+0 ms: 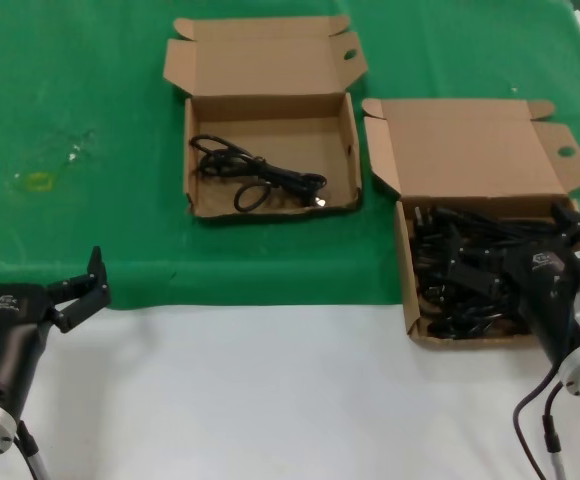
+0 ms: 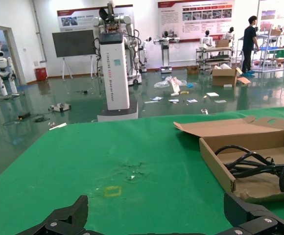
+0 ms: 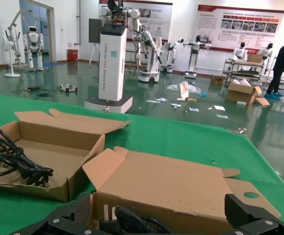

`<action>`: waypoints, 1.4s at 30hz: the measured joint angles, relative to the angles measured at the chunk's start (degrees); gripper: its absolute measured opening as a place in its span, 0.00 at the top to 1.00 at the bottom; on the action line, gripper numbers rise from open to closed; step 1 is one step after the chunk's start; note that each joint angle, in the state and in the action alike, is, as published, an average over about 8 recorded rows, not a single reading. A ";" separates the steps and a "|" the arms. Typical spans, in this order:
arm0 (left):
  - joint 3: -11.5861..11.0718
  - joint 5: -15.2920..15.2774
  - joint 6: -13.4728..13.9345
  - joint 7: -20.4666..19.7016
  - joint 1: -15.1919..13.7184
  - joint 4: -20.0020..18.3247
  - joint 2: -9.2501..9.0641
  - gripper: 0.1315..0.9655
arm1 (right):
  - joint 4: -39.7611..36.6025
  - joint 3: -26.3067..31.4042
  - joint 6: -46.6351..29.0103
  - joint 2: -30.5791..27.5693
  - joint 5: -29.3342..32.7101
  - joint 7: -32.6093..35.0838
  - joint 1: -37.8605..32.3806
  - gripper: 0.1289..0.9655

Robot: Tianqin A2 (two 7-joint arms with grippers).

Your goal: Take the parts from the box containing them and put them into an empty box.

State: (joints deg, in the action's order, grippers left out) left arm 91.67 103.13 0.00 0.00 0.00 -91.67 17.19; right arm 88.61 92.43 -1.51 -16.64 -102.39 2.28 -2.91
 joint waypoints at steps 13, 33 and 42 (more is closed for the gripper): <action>0.00 0.00 0.00 0.00 0.00 0.00 0.00 0.00 | 0.00 0.00 0.00 0.00 0.00 0.00 0.00 0.00; 0.00 0.00 0.00 0.00 0.00 0.00 0.00 0.00 | 0.00 0.00 0.00 0.00 0.00 0.00 0.00 0.00; 0.00 0.00 0.00 0.00 0.00 0.00 0.00 0.00 | 0.00 0.00 0.00 0.00 0.00 0.00 0.00 0.00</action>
State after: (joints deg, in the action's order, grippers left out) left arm 91.67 103.13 0.00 0.00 0.00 -91.67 17.19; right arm 88.61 92.43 -1.51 -16.64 -102.39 2.28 -2.91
